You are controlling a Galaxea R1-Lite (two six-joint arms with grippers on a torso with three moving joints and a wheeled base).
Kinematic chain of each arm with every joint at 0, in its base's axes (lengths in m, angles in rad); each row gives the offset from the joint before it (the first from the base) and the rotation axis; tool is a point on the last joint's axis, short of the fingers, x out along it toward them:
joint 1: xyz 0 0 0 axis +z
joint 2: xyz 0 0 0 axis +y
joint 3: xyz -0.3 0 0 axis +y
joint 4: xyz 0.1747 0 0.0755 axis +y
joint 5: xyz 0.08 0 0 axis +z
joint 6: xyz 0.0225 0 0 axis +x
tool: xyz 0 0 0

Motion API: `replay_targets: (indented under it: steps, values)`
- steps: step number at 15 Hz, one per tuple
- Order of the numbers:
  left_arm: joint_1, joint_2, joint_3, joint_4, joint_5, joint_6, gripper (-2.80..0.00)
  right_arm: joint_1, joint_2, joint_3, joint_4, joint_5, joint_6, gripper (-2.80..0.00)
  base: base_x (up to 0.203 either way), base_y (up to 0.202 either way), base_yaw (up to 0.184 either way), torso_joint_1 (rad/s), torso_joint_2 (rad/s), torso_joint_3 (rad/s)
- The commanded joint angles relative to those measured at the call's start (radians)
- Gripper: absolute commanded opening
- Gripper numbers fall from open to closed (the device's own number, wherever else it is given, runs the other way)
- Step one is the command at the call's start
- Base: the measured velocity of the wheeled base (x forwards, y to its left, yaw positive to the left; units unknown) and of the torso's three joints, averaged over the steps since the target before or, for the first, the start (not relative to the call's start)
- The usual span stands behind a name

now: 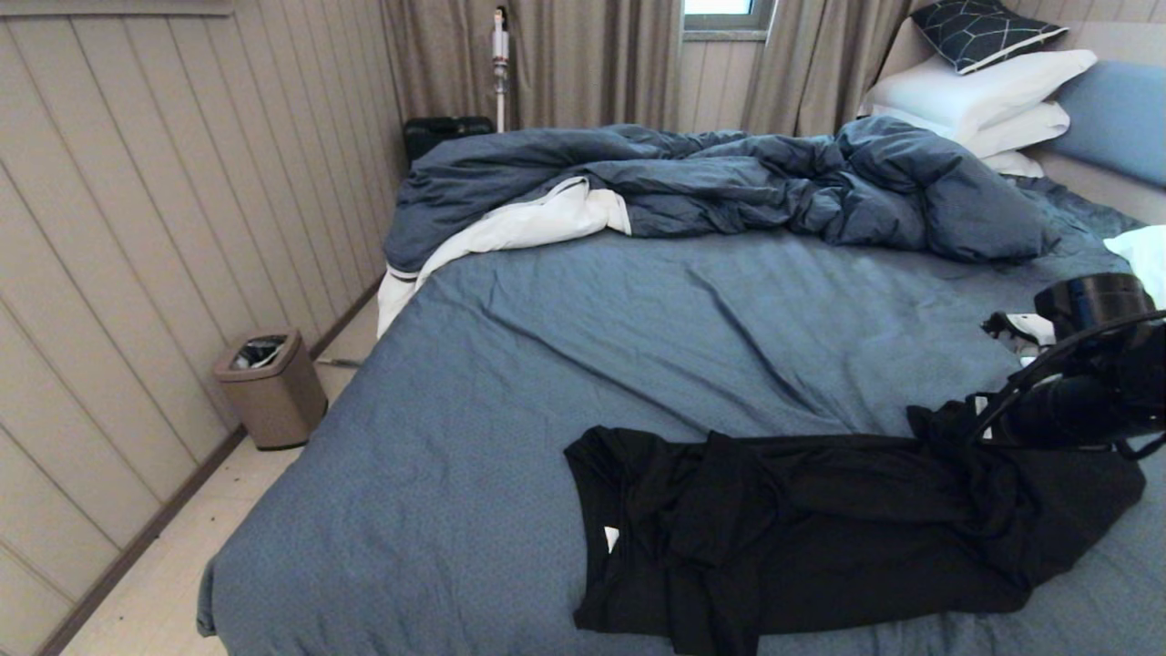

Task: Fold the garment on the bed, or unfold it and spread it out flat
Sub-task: Unford the black T-shirt

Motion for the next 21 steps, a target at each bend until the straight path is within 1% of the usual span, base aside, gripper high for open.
replay_targets:
  steps: [1, 2, 3, 9, 15, 18, 21]
  values:
    - [0.0, 0.0, 0.0, 0.0, 0.001, 0.0, -2.8, -0.003, 0.022, 0.0, 0.001, -0.001, -0.001, 0.0, 0.0, 0.0, 0.0, 0.0, 0.0, 0.0]
    - [0.0, 0.0, 0.0, 0.0, 0.001, 0.0, -2.8, -0.004, 0.022, 0.003, 0.001, -0.003, -0.001, -0.05, 0.0, 0.0, 0.0, 0.0, 0.0, 0.0]
    - [0.0, 0.0, 0.0, 0.0, 0.001, 0.0, -2.8, -0.006, 0.022, 0.008, -0.001, -0.003, -0.001, -2.8, 0.0, 0.0, 0.0, 0.0, 0.0, 0.0]
    - [0.0, 0.0, 0.0, 0.001, 0.001, 0.0, -2.8, -0.067, -0.001, 0.046, -0.01, -0.001, 0.001, -2.8, 0.0, 0.0, 0.0, 0.0, 0.0, 0.0]
    - [0.0, 0.0, 0.0, 0.001, 0.001, 0.0, -2.8, -0.15, -0.123, 0.078, -0.008, 0.009, -0.015, -2.8, 0.0, 0.0, 0.0, 0.0, 0.0, 0.0]
    - [0.0, 0.0, 0.0, 0.001, 0.001, 0.0, -2.8, -0.229, -0.195, 0.128, -0.008, 0.012, -0.077, -2.8, 0.0, 0.0, 0.0, 0.0, 0.0, 0.0]
    - [0.0, 0.0, 0.0, 0.001, 0.001, 0.0, -2.8, -0.31, -0.239, 0.228, -0.011, 0.039, -0.108, -2.8, 0.0, 0.0, 0.0, 0.0, 0.0, 0.0]
